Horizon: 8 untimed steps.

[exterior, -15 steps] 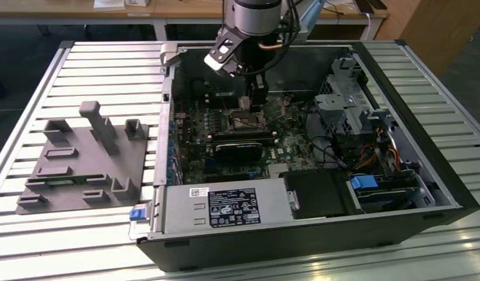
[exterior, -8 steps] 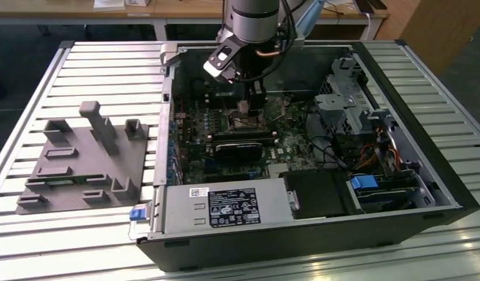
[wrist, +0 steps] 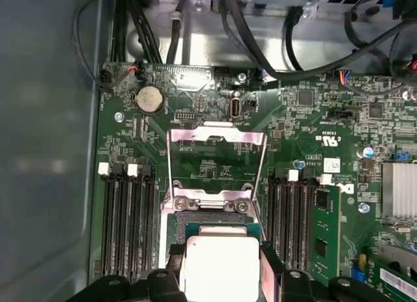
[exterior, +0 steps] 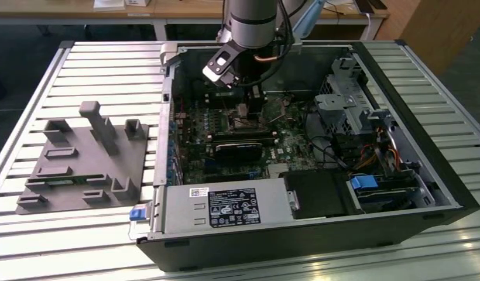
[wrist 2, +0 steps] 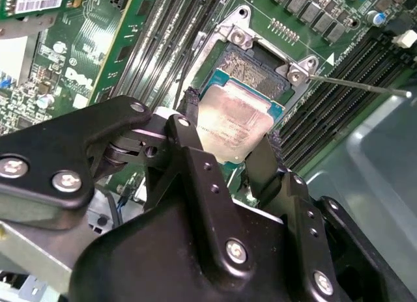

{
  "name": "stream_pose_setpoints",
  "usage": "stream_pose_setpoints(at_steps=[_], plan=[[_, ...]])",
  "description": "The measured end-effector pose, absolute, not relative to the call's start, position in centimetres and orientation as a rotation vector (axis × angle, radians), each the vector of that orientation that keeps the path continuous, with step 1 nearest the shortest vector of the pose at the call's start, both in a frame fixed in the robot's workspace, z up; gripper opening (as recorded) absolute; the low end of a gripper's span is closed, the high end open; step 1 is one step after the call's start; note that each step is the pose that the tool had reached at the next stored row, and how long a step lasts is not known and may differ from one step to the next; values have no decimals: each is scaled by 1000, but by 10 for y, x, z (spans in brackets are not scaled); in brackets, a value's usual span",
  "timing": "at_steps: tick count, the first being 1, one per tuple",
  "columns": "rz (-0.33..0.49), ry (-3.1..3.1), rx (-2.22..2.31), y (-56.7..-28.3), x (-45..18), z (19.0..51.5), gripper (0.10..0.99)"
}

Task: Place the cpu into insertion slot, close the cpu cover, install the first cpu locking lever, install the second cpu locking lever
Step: 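Place the cpu into insertion slot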

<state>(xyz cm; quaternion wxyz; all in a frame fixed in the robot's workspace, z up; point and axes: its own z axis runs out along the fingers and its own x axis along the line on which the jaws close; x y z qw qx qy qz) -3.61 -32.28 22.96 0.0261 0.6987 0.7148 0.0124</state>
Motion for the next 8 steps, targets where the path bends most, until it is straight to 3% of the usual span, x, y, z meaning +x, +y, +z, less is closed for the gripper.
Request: stream_pose_setpoints(at_steps=[8], plan=[[38,2209,2159,-323,-37,223,537]])
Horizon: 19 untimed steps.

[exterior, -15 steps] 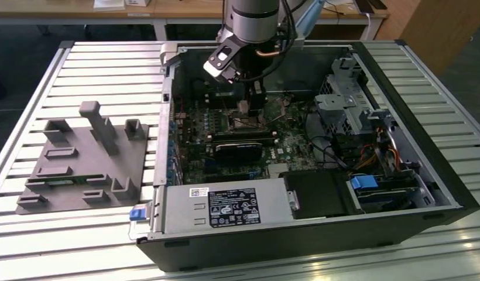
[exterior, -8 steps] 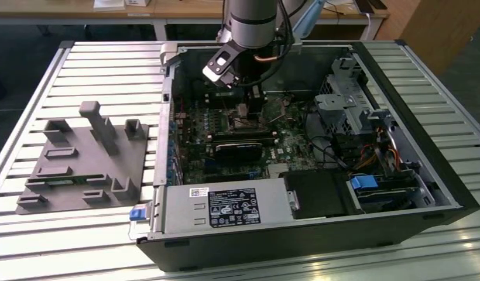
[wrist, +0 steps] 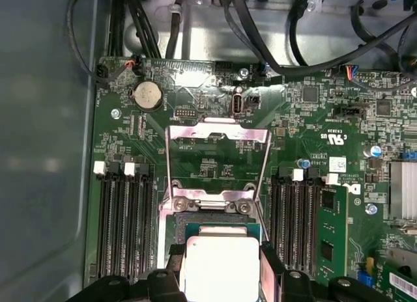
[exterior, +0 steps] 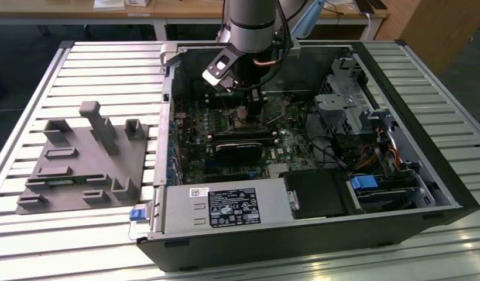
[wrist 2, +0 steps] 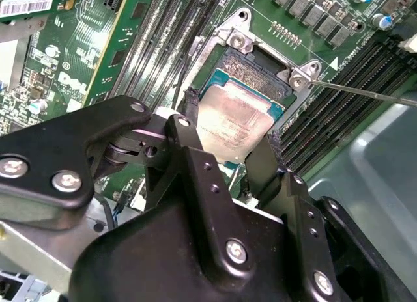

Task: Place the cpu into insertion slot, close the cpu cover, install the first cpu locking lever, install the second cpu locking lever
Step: 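Place the cpu into insertion slot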

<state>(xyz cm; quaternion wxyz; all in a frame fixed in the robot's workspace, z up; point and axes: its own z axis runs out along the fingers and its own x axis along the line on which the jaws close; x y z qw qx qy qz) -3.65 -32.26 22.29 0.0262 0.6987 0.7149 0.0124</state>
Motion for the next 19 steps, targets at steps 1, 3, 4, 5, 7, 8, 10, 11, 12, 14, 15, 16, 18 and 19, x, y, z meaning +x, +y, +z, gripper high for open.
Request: stream_pose_setpoints(at_steps=[1,3,4,5,7,8,10,11,12,14,15,16,18,19], plan=[[38,2209,2159,-323,-37,222,537],[38,2209,2159,-322,-37,218,537],[38,2209,2159,-322,-37,216,537],[38,2209,2159,-322,-38,215,537],[38,2209,2159,-322,-39,212,537],[38,2209,2159,-322,-39,211,537],[38,2209,2159,-322,-39,209,537],[38,2209,2159,-322,-39,208,537],[38,2209,2159,-322,-39,207,537],[37,2209,2158,-322,-39,206,537],[37,2209,2158,-322,-39,205,537],[37,2209,2158,-322,-39,204,537],[37,2209,2158,-322,-39,203,537],[37,2209,2158,-322,-39,202,537]])
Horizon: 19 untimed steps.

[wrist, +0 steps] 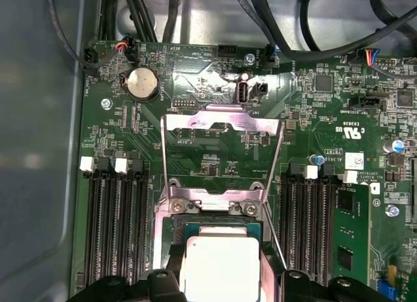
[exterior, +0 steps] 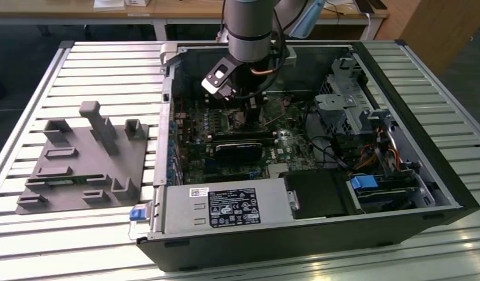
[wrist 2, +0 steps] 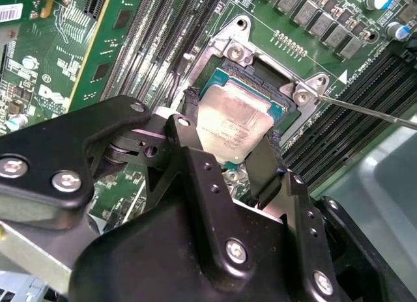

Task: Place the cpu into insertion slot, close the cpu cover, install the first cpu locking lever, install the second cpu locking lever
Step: 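Place the cpu into insertion slot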

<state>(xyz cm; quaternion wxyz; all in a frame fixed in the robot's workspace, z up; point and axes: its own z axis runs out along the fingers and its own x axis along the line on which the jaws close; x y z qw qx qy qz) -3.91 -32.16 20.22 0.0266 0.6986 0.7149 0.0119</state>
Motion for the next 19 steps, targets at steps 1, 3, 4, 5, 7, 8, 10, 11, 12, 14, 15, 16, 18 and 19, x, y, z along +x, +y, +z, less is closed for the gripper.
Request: stream_pose_setpoints(at_steps=[1,3,4,5,7,8,10,11,12,14,15,16,18,19], plan=[[37,2209,2158,-322,-39,202,537],[37,2209,2158,-321,-39,201,537],[37,2208,2158,-321,-39,200,537],[37,2208,2158,-321,-39,200,537],[37,2209,2158,-320,-39,199,537],[37,2209,2158,-320,-39,198,537],[37,2209,2158,-320,-39,197,537],[37,2209,2158,-320,-39,197,537],[37,2209,2158,-319,-39,196,537],[37,2209,2158,-319,-40,195,537],[37,2209,2158,-319,-40,195,537],[36,2209,2158,-319,-40,195,537],[36,2209,2158,-319,-40,195,537],[37,2209,2158,-319,-40,195,537]])
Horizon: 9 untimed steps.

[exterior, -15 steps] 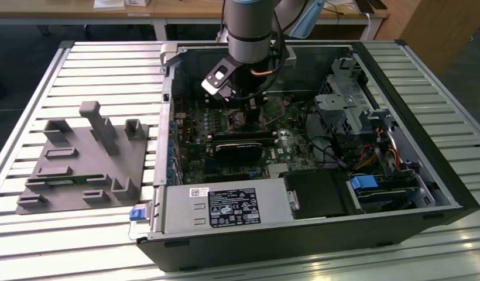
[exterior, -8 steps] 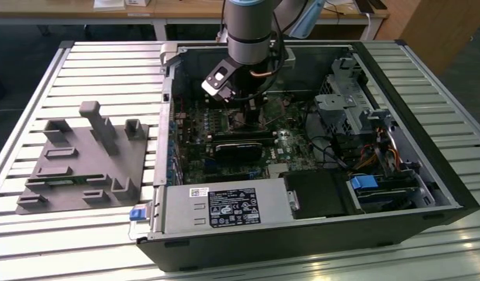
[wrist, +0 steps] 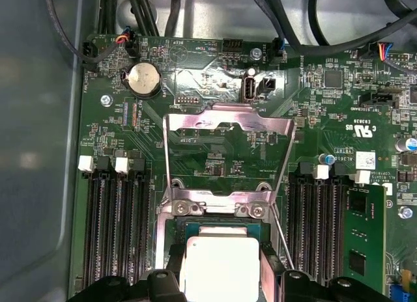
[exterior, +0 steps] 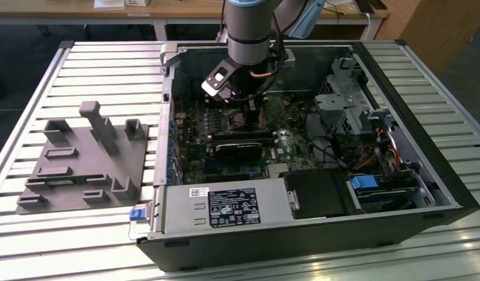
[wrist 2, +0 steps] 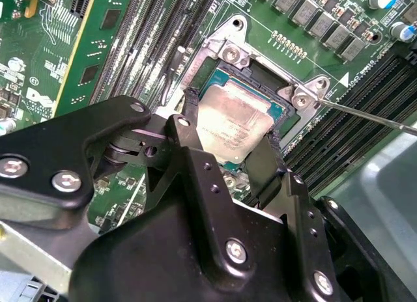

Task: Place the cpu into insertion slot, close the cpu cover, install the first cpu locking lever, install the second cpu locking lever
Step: 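Place the cpu into insertion slot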

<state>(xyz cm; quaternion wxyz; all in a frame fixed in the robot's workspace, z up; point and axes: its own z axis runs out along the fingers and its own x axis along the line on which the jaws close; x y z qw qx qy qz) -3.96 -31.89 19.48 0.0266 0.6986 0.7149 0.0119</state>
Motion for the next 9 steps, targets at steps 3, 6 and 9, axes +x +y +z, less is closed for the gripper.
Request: stream_pose_setpoints(at_steps=[3,6,9], plan=[[37,2209,2158,-319,-40,195,537],[37,2209,2158,-319,-40,195,608],[37,2209,2158,-319,-40,194,671]])
